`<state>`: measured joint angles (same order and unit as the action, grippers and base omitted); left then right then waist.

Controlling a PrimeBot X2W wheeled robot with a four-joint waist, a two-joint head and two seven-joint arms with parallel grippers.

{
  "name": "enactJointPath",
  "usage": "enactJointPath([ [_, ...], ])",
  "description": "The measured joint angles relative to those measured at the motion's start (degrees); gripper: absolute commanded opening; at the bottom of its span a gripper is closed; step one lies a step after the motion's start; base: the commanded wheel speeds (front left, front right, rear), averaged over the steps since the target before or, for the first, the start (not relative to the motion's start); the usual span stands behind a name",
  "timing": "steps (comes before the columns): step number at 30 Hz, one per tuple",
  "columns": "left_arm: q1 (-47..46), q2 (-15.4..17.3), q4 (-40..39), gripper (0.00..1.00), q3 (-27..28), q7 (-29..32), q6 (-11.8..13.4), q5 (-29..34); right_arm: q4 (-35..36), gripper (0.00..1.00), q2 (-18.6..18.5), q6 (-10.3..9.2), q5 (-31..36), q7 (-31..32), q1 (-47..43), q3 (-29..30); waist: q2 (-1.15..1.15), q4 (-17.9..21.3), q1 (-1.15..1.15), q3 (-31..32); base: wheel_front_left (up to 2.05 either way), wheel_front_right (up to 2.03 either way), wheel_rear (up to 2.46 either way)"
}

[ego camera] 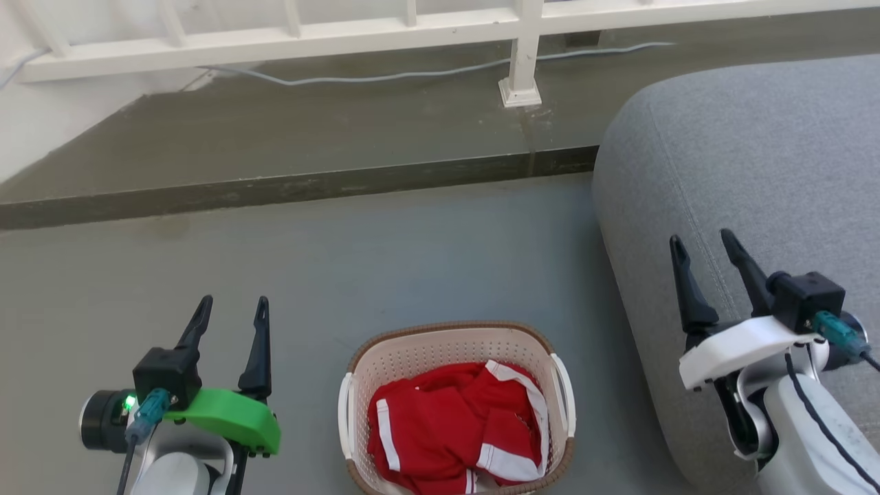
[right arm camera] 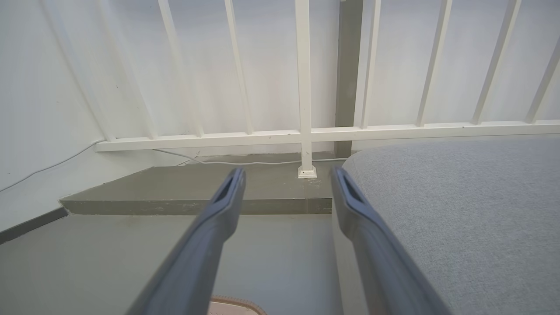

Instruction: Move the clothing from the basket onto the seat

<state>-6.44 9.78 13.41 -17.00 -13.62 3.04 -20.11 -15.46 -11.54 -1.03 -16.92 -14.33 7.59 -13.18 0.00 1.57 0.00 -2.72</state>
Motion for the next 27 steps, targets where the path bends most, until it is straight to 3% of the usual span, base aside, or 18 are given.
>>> enactJointPath([
  [11, -3.0, -1.4, -1.6, 1.00, -2.0, 1.2, -0.1, 0.3, 3.5, 1.00, 0.3, 0.00, 0.0, 0.0, 3.4, 1.9, 0.00, 1.2, 0.00, -5.0, 0.00, 0.00, 0.00],
  [27, -9.9, -3.6, 0.2, 1.00, -8.3, 4.8, -3.1, 1.9, 9.4, 1.00, 2.5, 0.55, -0.7, -0.1, 9.4, 3.6, 0.00, 4.5, 0.00, -16.7, 0.00, 0.00, 0.00],
])
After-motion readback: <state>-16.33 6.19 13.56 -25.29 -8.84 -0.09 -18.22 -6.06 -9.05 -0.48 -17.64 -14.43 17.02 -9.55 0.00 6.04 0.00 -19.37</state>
